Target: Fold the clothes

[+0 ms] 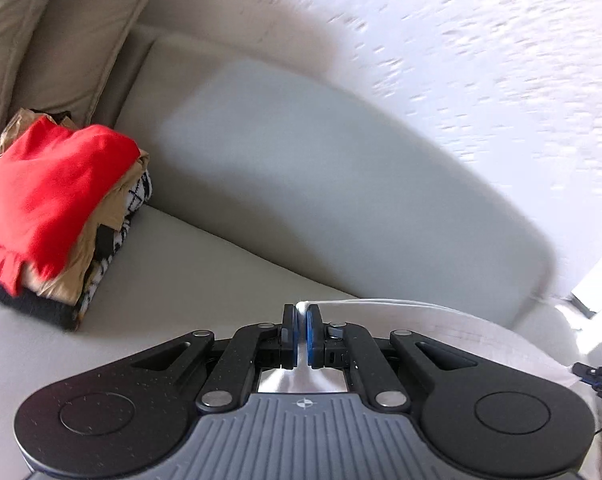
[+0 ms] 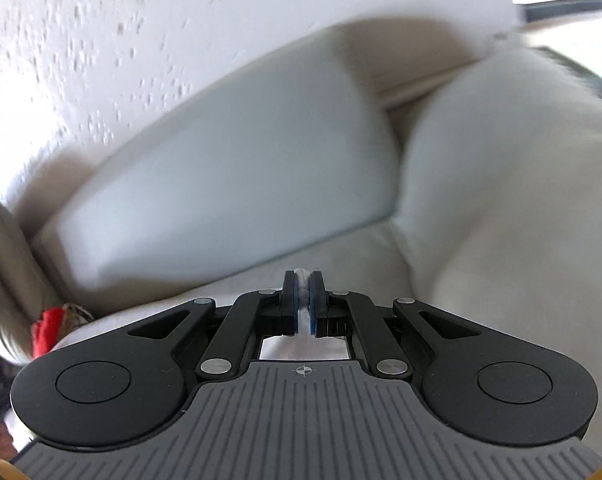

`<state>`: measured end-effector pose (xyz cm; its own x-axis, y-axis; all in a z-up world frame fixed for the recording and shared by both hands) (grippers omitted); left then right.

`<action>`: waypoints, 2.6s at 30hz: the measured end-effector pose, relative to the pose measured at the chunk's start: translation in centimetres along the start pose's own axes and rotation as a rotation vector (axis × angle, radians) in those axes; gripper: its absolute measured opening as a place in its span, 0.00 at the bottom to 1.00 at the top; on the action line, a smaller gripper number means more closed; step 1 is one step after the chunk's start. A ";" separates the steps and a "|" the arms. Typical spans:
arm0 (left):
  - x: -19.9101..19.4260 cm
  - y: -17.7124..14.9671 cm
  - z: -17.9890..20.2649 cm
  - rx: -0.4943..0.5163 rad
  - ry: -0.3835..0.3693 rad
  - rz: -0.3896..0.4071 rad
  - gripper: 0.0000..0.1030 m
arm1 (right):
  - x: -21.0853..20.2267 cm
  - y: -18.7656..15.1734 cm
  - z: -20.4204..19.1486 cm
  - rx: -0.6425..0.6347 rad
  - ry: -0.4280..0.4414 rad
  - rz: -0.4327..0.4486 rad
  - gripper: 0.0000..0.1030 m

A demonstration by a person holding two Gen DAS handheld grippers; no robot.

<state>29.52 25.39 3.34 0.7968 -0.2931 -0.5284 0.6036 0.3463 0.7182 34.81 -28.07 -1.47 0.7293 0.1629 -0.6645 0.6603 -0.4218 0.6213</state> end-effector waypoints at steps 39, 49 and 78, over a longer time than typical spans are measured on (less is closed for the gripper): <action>-10.5 -24.3 4.6 0.289 0.514 -0.382 0.18 | -9.8 -18.6 10.5 0.018 -0.194 -0.172 0.20; -15.7 -23.0 10.0 0.335 0.531 -0.115 0.37 | -12.7 -18.8 5.3 -0.158 -0.127 -0.128 0.45; -14.3 -27.3 11.5 0.468 0.022 -0.513 0.27 | -15.0 -21.0 4.2 -0.478 -0.047 -0.541 0.58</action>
<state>1.38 9.93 -3.51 0.4175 -0.2972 -0.8587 0.8326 -0.2534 0.4925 9.26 -25.44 -6.26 0.2763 0.1957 -0.9409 0.9408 0.1450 0.3065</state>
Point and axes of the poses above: each gripper's, at about its wrist camera, not at the fingertips, and x roughly the way its jaws point, z to its right, y to its top, the point moved 1 cm from there along x, roughly the way its jaws point, and after that the axes turned 5 degrees about -y, right-handed, at the moved point
